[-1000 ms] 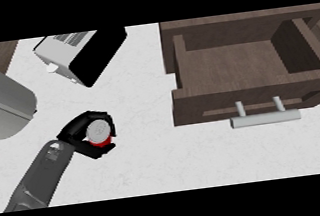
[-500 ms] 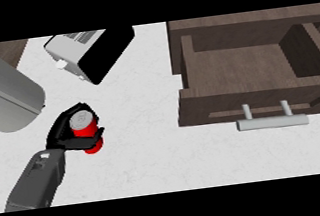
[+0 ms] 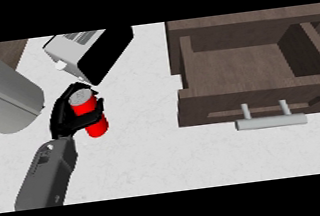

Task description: Pick up the can, place it into the drawer and close the drawer

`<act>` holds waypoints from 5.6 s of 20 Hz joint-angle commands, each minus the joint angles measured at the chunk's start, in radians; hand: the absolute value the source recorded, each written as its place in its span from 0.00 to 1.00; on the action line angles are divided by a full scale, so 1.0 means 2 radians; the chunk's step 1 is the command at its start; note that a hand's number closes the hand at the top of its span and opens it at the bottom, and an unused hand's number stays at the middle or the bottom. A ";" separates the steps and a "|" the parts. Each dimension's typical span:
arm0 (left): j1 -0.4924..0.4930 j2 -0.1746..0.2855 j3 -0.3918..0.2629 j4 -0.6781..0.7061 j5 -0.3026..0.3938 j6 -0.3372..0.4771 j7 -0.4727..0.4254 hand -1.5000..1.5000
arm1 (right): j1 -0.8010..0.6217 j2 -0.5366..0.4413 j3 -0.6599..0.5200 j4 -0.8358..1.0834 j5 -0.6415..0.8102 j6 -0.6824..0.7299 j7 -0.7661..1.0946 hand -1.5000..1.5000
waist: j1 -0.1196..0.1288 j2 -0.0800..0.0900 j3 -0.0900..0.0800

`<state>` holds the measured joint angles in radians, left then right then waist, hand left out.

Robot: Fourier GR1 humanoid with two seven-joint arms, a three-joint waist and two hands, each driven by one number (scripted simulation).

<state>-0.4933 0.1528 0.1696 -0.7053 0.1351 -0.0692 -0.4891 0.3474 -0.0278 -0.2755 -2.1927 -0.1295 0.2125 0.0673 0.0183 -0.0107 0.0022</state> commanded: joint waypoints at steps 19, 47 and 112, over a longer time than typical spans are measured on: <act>-0.150 -0.076 -0.150 -0.307 -0.081 0.201 0.373 1.00 | -0.044 0.002 0.005 0.003 0.021 -0.016 0.029 0.00 | -0.014 0.006 -0.001; -0.484 -0.076 -0.216 0.043 0.061 0.300 0.343 1.00 | -0.060 0.005 -0.004 0.040 0.025 -0.001 0.002 0.00 | -0.034 0.011 0.000; -0.466 -0.076 -0.375 0.142 0.282 0.451 0.166 0.00 | -0.161 -0.106 0.083 0.001 0.304 -0.014 -0.024 0.00 | -0.041 0.015 -0.001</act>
<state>-1.4219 0.0000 -0.5918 -0.4312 0.6872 0.8219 -0.1275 0.0353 -0.2087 -0.1366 -2.2008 0.3658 0.1975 0.0320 -0.0818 0.0223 0.0009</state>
